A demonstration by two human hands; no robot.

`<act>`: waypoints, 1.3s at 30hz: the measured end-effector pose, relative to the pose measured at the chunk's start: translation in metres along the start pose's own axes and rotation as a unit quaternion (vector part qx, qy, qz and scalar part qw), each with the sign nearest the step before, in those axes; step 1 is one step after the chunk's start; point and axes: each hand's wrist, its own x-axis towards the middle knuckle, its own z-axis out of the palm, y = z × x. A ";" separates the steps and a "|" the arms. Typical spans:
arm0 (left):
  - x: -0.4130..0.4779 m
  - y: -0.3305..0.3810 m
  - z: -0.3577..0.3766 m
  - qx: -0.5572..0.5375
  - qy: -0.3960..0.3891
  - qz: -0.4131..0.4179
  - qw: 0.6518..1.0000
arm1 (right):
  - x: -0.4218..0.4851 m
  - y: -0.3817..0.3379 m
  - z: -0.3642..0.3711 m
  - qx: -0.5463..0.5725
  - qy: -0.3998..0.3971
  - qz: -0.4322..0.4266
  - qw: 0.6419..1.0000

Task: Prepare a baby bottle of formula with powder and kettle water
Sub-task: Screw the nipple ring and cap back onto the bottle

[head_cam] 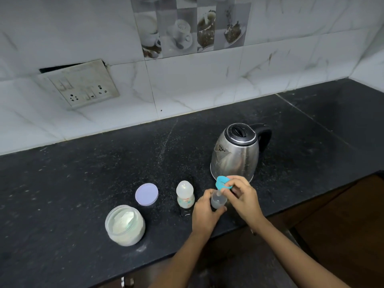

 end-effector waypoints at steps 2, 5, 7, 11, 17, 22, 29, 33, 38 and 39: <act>-0.001 -0.004 0.000 0.008 -0.001 -0.010 1.000 | 0.005 -0.015 0.003 0.095 0.010 0.032 0.995; -0.004 -0.007 0.001 0.029 -0.007 -0.013 0.999 | 0.018 -0.039 0.009 0.120 -0.032 0.069 0.990; -0.009 -0.009 -0.001 0.023 -0.005 -0.026 0.999 | 0.032 -0.054 0.012 0.047 -0.088 0.065 0.993; -0.030 -0.015 -0.015 0.029 0.054 -0.025 0.998 | 0.064 -0.078 0.020 -0.185 -0.271 -0.028 0.944; -0.043 -0.034 -0.048 -0.027 0.228 -0.030 0.973 | 0.089 -0.088 0.061 -0.383 -0.412 -0.160 0.811; -0.016 -0.044 -0.075 -0.090 0.156 -0.049 0.982 | 0.092 -0.093 0.081 -0.420 -0.493 -0.143 0.748; 0.007 -0.041 -0.087 -0.108 0.043 -0.050 0.992 | 0.096 -0.092 0.089 -0.387 -0.520 -0.134 0.750; 0.010 -0.048 -0.084 -0.123 0.031 -0.049 0.991 | 0.094 -0.091 0.091 -0.389 -0.515 -0.130 0.752; 0.012 -0.052 -0.087 -0.120 0.005 -0.035 0.992 | 0.092 -0.095 0.092 -0.391 -0.552 -0.146 0.721; 0.011 -0.052 -0.087 -0.116 0.003 -0.031 0.993 | 0.092 -0.097 0.093 -0.400 -0.558 -0.149 0.712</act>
